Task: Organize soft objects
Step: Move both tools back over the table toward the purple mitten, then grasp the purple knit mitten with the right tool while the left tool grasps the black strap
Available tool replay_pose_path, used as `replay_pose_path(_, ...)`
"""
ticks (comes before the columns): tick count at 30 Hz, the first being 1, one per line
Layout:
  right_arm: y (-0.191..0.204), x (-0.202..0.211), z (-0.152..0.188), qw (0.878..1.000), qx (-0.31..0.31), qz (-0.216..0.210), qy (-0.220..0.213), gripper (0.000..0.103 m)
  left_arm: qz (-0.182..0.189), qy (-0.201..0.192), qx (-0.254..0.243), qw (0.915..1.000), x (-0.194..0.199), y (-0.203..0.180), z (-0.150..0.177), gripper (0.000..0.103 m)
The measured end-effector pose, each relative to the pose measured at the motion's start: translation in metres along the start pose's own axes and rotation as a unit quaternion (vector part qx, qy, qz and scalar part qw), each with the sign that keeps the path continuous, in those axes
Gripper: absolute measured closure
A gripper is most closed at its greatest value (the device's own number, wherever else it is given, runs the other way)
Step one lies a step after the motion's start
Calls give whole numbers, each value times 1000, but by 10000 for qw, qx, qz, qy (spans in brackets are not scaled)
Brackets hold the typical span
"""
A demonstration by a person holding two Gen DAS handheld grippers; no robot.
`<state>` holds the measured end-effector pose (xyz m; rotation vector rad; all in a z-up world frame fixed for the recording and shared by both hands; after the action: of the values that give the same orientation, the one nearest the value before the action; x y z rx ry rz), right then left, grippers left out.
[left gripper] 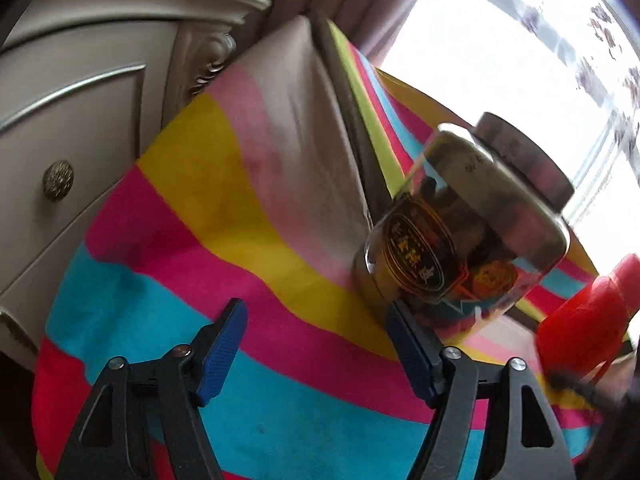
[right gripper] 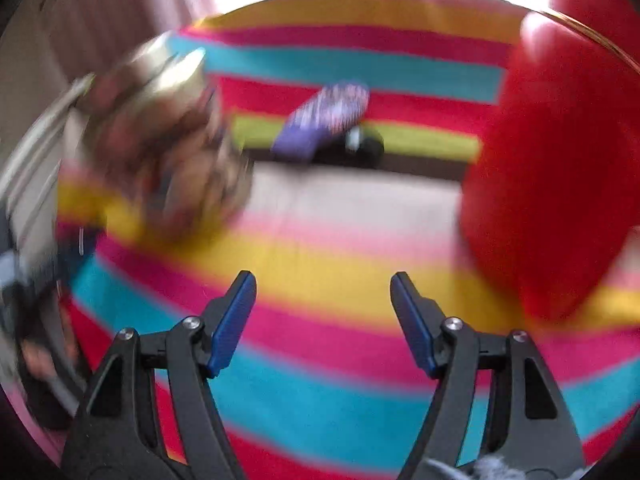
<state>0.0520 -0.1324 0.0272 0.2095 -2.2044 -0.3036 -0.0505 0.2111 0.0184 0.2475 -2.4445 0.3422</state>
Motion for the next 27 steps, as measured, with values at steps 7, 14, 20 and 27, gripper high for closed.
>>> replay_pose_path(7,4,-83,-103,9987,-440,201,-183,30,332,21,-224,9992,3,-12,14,13)
replay_pose_path(14,3,-143,-118,9971,-665,-44,363,58,267,298,-555,9977,-7,-24,17,2)
replay_pose_path(20,3,-70,-40,9963,-301,-488,642,82,238,340,-588,9974,-17,-30,12,1)
replay_pose_path(27,-27,50,38,9754,-439,-2143,259,78,375,282,-624,9970,-19,-33,12,1)
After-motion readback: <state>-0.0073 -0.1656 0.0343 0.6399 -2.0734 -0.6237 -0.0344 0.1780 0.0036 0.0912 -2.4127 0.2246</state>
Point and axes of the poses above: each gripper's, at about its wrist camera, not at the fingertips, and x roughly against the way its jaws point, y to its left, z to its underside, the point moved 3 cm from there along -x, roughly the way its jaws point, and after that the axes turned 10 degrees about -x, right-handed, at the moved point
